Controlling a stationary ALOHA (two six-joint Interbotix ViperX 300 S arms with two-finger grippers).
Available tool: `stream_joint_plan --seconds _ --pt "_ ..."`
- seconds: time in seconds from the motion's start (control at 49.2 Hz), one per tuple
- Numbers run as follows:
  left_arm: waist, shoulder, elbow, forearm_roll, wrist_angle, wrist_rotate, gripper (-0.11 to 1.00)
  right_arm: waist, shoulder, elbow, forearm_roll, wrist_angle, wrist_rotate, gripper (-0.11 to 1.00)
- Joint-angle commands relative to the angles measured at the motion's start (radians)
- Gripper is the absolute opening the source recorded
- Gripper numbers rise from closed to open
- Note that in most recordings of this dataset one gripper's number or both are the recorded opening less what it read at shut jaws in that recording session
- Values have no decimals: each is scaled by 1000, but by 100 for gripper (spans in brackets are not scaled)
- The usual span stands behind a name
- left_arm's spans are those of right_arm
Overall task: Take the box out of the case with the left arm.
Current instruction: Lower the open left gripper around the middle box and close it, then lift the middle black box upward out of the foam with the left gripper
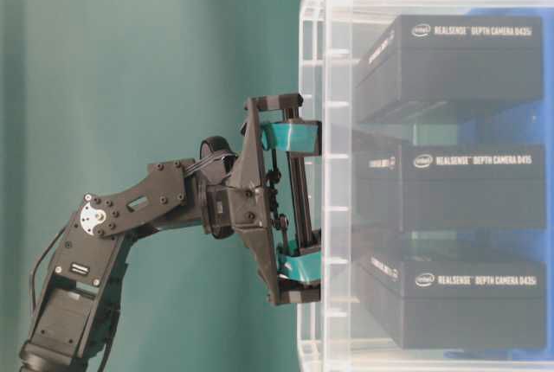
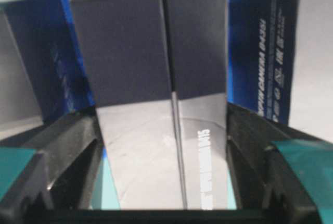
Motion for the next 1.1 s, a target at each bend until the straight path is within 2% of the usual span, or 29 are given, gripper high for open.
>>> stream_joint_plan --seconds 0.0,0.467,0.691,0.813,1.077 --pt "-6 -21 -17 2 -18 0 61 0 -3 -11 -5 -3 0 0" --pt "-6 -40 -38 -9 9 2 61 0 -5 -11 -3 -3 0 0" --pt "-3 -75 -126 -11 146 2 61 0 -3 -11 -3 -3 0 0" --pt "2 -74 -186 -41 222 5 61 0 -3 -11 -3 -3 0 0" --pt "3 -89 -337 -41 368 8 61 0 -3 -11 -3 -3 2 0"
